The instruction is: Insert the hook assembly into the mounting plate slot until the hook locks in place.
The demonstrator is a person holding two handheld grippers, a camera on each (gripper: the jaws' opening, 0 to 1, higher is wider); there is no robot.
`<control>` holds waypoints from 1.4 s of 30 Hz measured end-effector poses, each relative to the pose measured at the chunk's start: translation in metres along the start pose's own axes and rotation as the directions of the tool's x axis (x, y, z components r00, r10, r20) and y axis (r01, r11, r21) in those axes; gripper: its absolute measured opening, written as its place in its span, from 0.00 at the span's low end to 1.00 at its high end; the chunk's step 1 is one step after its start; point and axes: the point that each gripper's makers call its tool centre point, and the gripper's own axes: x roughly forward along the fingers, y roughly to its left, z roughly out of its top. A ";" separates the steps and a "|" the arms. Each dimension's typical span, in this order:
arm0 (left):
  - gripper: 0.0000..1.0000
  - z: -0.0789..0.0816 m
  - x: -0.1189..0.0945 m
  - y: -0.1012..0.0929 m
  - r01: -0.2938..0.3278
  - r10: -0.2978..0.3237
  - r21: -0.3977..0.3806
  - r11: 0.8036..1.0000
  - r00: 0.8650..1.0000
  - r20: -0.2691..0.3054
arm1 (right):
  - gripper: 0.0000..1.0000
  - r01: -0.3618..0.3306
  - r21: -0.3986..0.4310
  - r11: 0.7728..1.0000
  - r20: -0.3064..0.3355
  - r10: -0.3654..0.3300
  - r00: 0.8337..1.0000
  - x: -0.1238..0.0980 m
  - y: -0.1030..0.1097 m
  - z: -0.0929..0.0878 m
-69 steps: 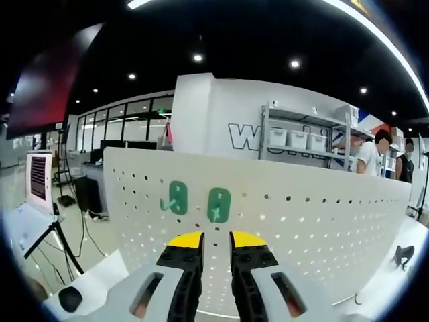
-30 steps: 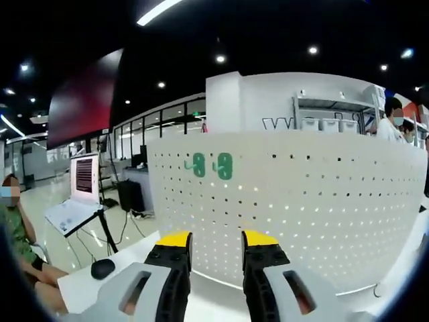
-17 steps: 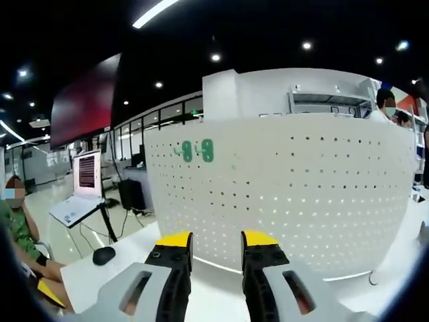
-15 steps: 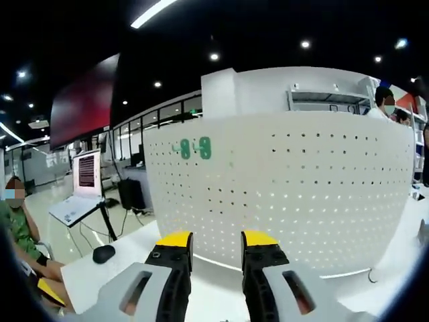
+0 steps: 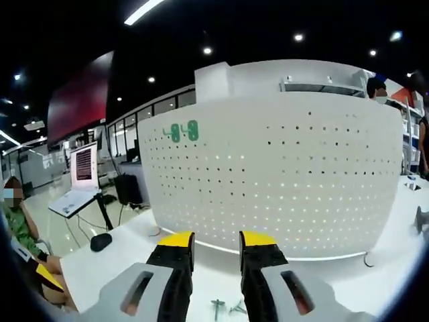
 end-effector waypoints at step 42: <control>0.64 -0.008 0.014 0.008 -0.024 0.023 -0.033 0.999 0.999 -0.045 | 0.23 0.003 0.101 0.995 -0.181 0.015 0.983 -0.009 0.002 -0.113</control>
